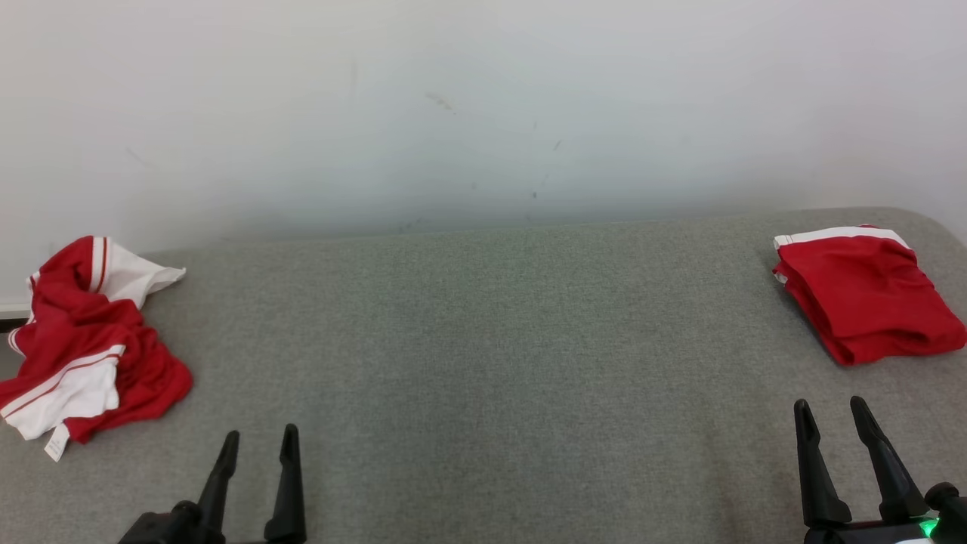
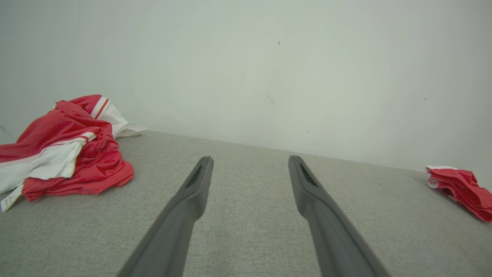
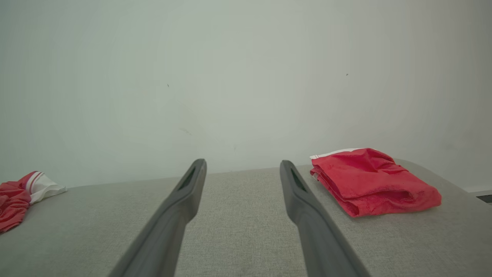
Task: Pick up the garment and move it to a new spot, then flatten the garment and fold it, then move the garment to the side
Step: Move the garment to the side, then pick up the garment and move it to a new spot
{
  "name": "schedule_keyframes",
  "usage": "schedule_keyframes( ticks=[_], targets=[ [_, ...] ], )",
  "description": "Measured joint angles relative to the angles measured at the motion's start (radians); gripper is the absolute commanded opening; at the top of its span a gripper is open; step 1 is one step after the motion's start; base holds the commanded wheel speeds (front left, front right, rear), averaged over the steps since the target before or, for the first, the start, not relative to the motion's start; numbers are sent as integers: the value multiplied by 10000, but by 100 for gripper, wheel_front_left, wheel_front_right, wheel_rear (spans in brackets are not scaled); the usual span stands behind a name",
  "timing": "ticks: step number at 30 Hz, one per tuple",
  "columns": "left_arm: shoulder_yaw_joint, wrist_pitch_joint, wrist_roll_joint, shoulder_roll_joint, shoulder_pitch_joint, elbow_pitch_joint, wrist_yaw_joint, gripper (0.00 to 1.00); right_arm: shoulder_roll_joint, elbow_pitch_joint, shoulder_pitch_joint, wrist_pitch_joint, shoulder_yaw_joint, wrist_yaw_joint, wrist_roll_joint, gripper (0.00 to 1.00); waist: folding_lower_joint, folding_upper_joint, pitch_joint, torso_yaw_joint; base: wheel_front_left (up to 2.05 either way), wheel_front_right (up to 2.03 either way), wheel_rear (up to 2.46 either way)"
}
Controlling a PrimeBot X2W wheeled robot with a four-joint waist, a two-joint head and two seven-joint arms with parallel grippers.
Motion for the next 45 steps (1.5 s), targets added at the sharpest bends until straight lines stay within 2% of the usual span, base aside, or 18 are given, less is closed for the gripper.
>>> schedule_keyframes(
  ticks=[27, 35, 45],
  targets=[
    [-278, 0, -81, -21, -198, 67, 58, 100, 272, -44, 63, 0, -17, 0, -100, 100, 1, 0, -46, 205, 0, 0, 0],
    [-61, 0, -17, -23, -285, 109, 59, 100, 437, 98, 57, -2, 263, 0, -71, 100, 1, 0, -54, 992, 0, 0, 0],
    [105, 0, 69, -23, -338, 205, 29, 100, 554, 336, -153, -2, 754, 0, -36, 100, 1, 0, -3, 2562, 0, 0, 0]
  ],
)
